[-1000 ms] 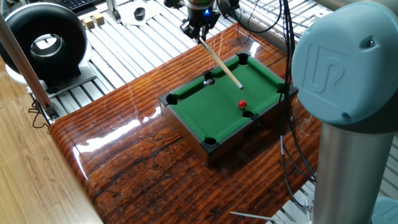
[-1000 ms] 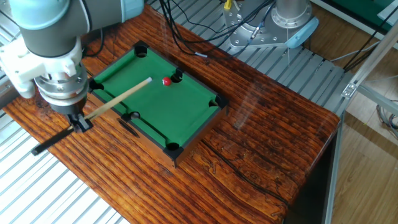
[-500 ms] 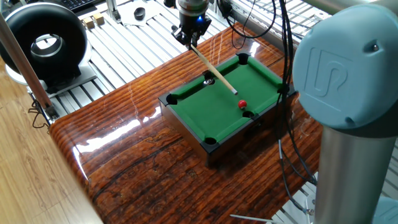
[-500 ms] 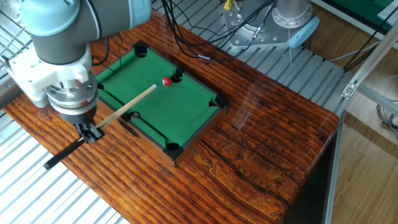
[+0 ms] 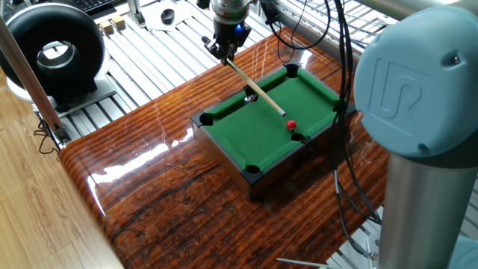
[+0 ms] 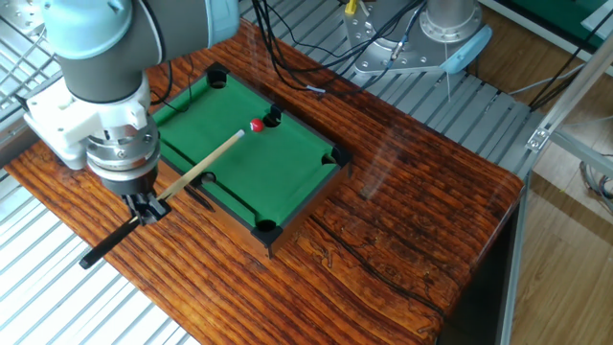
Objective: Hit the pool ball
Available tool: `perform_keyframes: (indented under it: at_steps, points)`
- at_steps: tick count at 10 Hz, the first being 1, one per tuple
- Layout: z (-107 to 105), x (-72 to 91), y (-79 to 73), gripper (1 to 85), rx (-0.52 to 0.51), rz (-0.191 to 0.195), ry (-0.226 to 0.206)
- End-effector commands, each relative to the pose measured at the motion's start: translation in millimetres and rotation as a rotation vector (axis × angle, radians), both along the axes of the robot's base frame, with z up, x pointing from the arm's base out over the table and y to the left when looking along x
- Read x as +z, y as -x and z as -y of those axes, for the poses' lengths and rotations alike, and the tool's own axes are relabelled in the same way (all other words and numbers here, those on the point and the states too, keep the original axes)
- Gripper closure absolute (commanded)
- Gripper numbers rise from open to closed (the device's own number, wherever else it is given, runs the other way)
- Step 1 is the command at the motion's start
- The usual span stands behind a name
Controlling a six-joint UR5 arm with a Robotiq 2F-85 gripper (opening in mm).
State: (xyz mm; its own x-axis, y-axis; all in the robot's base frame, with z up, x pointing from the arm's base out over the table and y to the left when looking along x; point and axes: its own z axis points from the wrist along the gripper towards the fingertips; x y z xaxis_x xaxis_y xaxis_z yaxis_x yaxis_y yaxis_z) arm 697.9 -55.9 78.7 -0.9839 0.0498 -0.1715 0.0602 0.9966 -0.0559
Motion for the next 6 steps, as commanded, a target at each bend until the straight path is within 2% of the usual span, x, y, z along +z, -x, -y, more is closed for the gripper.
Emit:
perform_keyframes:
  at_steps: [1,3,5,6]
  points:
    - [6,-1.1,0.1,84.7,-0.013,0.007,-0.004]
    - [10,1.1,-4.0,84.7,-0.032,0.024,0.008]
    - [12,10.3,-13.9,84.7,-0.074,0.075,0.023]
    - [12,15.0,-14.1,84.7,-0.084,0.090,0.031]
